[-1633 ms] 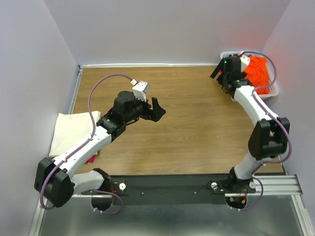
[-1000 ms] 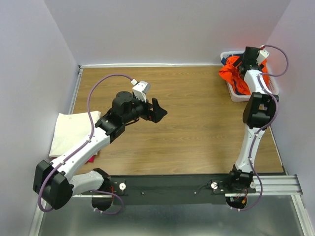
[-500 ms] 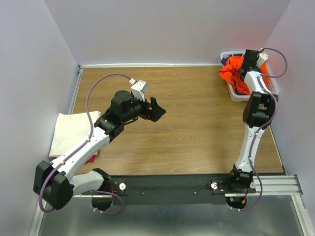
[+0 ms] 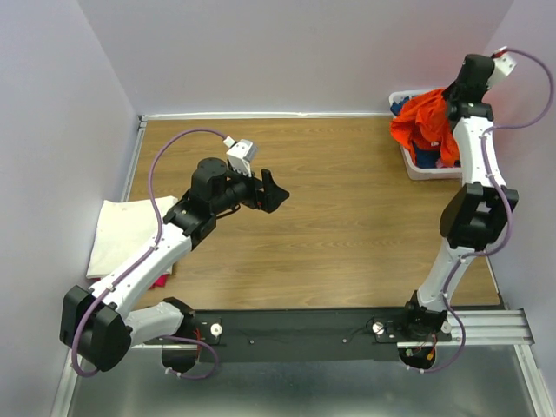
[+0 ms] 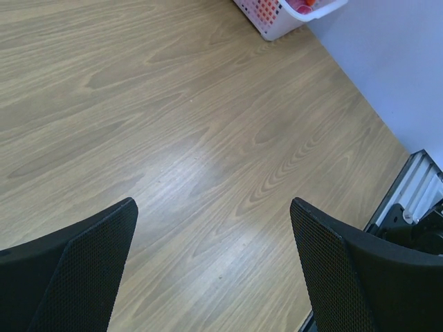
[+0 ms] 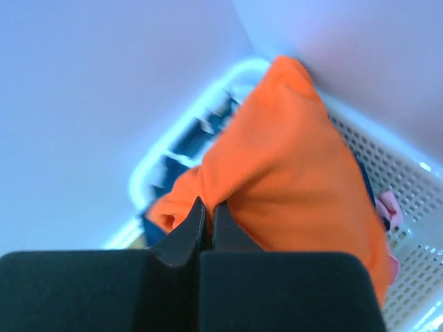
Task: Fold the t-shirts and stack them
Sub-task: Grab the tshirt from the pile, then move the tshirt to the center of the board
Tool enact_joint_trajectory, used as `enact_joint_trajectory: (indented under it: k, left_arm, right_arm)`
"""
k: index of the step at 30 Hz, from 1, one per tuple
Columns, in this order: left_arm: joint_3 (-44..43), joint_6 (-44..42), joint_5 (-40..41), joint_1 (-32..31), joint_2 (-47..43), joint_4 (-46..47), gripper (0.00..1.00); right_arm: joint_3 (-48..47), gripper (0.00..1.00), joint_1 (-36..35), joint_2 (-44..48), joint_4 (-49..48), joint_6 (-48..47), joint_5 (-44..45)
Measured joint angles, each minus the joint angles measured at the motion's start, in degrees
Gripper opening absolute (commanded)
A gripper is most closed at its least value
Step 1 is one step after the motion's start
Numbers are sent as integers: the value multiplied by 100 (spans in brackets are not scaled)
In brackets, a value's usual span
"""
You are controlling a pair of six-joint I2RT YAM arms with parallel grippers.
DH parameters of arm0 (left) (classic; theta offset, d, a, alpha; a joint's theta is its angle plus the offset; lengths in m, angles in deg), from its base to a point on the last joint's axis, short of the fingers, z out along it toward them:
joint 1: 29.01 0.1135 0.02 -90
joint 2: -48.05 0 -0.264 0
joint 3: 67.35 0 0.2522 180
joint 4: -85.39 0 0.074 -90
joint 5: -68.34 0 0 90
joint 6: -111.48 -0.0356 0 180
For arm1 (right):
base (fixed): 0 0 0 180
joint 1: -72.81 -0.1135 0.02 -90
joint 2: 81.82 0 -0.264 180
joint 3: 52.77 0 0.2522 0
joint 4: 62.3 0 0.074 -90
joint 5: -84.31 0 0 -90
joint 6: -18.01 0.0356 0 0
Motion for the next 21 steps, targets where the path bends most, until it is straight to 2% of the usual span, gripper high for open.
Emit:
enact_joint_trajectory:
  k: [6, 8, 16, 21]
  left_arm:
    - [0, 2, -118, 260, -28, 9, 98]
    - [0, 4, -160, 361, -31, 20, 98]
    - [0, 22, -205, 732, -61, 42, 98]
    - [0, 37, -238, 957, -87, 46, 98]
  right_arm:
    - [15, 0, -317, 1091, -4, -125, -437]
    - [42, 0, -605, 1329, -4, -210, -505]
    - [518, 0, -2553, 2208, 11, -354, -872]
    - [1034, 0, -2940, 2739, 15, -214, -1222]
